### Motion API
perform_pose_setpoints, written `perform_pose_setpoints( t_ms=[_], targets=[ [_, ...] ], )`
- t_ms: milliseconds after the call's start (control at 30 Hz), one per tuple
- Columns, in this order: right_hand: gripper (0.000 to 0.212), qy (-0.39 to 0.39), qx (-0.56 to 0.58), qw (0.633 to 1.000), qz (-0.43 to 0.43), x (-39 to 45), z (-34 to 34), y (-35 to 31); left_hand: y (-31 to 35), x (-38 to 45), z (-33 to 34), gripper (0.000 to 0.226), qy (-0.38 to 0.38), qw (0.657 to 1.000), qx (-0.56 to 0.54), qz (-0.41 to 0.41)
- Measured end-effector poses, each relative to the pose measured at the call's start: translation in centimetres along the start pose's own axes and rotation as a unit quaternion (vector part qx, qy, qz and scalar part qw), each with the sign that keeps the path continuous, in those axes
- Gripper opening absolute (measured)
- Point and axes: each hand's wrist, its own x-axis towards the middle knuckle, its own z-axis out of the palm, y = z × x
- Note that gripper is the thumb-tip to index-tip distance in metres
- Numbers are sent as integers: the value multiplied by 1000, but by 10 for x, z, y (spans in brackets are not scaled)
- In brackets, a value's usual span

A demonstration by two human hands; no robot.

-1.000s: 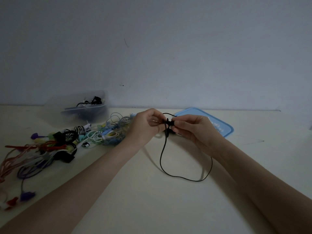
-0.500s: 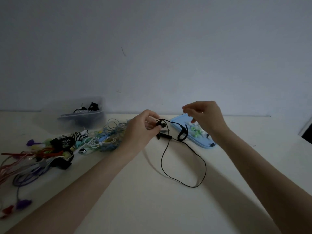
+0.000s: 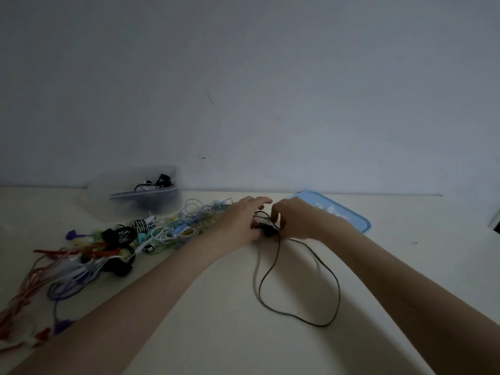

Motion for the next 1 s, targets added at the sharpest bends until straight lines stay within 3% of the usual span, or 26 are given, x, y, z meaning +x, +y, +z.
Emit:
perform_pose_setpoints(
  t_ms=[33,133,333,467,600,733,867,1000],
  targets=[
    [13,12,-1,1000,1,-3,2,-3,1,-2,0,62,-5,1000,3,6],
    [19,38,-7,999,11,-9,-11,-8,5,-7,-5,60,5,1000,11,16],
    [15,161,184,969,-37,-9,-86,-33,11,-9,-82,31,110,989,-99,-21],
    [15,271,208,934,-101,19,-125,-75,0,-12,-147,31,209,974,-82,-22],
    [16,333,225,906,-133,60,-142,-121,-24,-15,-192,33,277,960,-20,-41],
    [16,356,236,894,-134,101,-136,-162,-57,-16,-216,32,302,948,77,-72],
    [13,326,339,871,-139,130,-117,-187,-87,-20,-222,28,299,938,147,-94],
    [14,293,296,900,-126,146,-91,-197,-110,-25,-208,24,263,940,186,-113]
  ],
)
